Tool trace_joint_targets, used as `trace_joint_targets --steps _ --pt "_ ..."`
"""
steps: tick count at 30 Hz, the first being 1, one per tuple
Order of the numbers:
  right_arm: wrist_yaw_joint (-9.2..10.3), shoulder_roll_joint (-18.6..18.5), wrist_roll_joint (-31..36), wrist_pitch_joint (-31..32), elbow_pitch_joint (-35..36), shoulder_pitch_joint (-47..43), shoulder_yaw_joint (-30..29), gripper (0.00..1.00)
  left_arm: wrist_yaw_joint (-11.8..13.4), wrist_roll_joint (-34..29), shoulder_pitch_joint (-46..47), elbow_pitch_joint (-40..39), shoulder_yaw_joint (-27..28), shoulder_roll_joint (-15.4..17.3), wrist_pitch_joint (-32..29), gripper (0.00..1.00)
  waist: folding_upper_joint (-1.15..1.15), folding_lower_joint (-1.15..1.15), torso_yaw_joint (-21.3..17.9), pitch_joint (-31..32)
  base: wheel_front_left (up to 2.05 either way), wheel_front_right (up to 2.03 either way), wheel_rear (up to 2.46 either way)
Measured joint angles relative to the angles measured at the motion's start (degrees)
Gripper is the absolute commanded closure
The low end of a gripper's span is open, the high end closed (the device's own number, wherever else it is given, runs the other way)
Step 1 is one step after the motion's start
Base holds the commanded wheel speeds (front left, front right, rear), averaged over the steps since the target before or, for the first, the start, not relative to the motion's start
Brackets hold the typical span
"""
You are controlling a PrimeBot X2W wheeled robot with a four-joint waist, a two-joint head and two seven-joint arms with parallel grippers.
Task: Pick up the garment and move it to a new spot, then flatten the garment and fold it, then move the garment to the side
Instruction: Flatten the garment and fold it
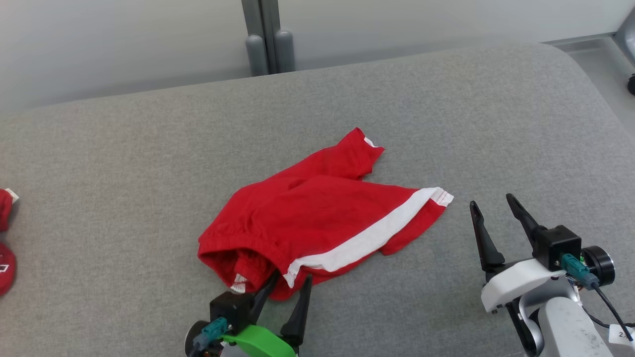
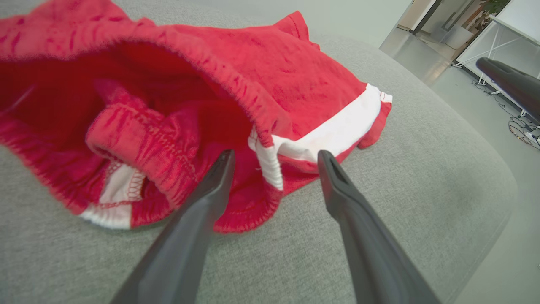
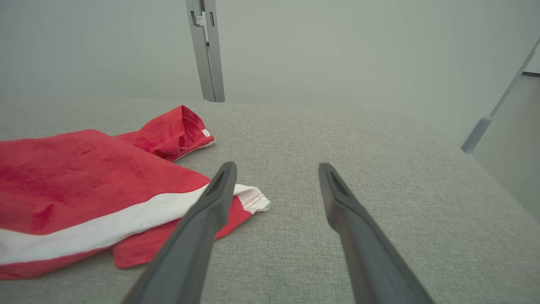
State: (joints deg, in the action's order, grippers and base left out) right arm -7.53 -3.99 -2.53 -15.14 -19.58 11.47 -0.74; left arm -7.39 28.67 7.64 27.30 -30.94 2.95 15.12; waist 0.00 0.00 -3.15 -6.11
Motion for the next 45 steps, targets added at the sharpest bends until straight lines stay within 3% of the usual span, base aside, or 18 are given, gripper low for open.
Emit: trace_joint_targets --steps 1,3,8,17,23,24,25,26,27,33,37,45 --pt "0.00 0.0 0.0 0.0 0.0 0.0 0.0 0.00 0.0 0.1 0.2 0.1 0.1 0.0 0.0 0.21 0.00 0.00 -0.1 -0.1 0.00 0.00 0.00" --pt "0.00 0.1 0.0 0.0 0.0 0.0 -0.3 0.00 0.0 1.0 0.5 0.1 0.1 0.0 0.0 1.00 0.00 0.00 -0.2 -0.4 0.00 0.00 0.00" --pt "0.00 0.3 0.0 0.0 -0.2 -0.3 -1.1 0.00 0.0 3.3 0.8 -1.4 2.0 0.4 0.0 1.00 0.00 0.00 0.7 -0.3 0.00 0.00 0.00" --pt "0.00 0.9 -0.5 0.0 -0.3 -1.2 -1.0 0.00 0.0 3.5 2.1 -5.9 12.0 2.3 0.0 1.00 0.00 0.00 3.8 1.1 0.00 0.00 0.00" --pt "0.00 1.1 -1.1 0.0 -0.8 -1.5 0.2 0.00 0.0 4.6 2.5 -0.4 13.8 5.6 0.0 1.00 0.00 0.00 4.3 2.5 0.00 0.00 0.00" --pt "0.00 1.1 -1.6 0.0 -0.8 -1.6 0.5 0.00 0.0 4.6 2.5 0.8 13.7 6.1 0.0 0.97 0.00 0.00 4.2 2.6 0.00 0.00 0.00" --pt "0.00 1.1 -2.1 0.0 -0.9 -1.7 0.8 0.00 0.0 4.6 2.5 2.2 13.6 6.7 0.0 0.77 0.00 0.00 4.0 2.8 0.00 0.00 0.00" --pt "0.00 1.1 -2.3 0.0 -0.9 -2.0 1.1 0.00 0.0 4.9 2.5 3.7 13.5 6.8 0.0 0.34 0.00 0.00 3.8 3.0 0.00 0.00 0.00" --pt "0.00 1.1 -2.6 0.0 -1.0 -2.4 1.4 0.00 0.0 5.0 2.5 5.0 13.7 6.9 0.0 0.01 0.00 0.00 3.5 3.1 0.00 0.00 0.00" --pt "0.00 1.1 -3.8 0.0 -1.0 -4.4 2.3 0.00 0.4 3.2 1.0 8.2 17.5 7.0 0.0 0.00 0.00 0.00 2.5 4.4 0.00 0.00 0.00" --pt "0.00 1.2 -5.1 0.0 0.1 -5.4 2.6 0.00 1.9 -1.7 -0.7 4.5 23.1 5.5 0.0 0.00 0.00 0.00 2.1 5.2 0.00 0.00 0.00" --pt "0.00 1.2 -6.7 0.0 1.2 -6.9 4.8 0.00 1.3 -11.2 -4.6 -1.4 28.6 1.5 0.0 0.00 0.00 0.00 1.8 6.2 0.00 0.00 0.00"
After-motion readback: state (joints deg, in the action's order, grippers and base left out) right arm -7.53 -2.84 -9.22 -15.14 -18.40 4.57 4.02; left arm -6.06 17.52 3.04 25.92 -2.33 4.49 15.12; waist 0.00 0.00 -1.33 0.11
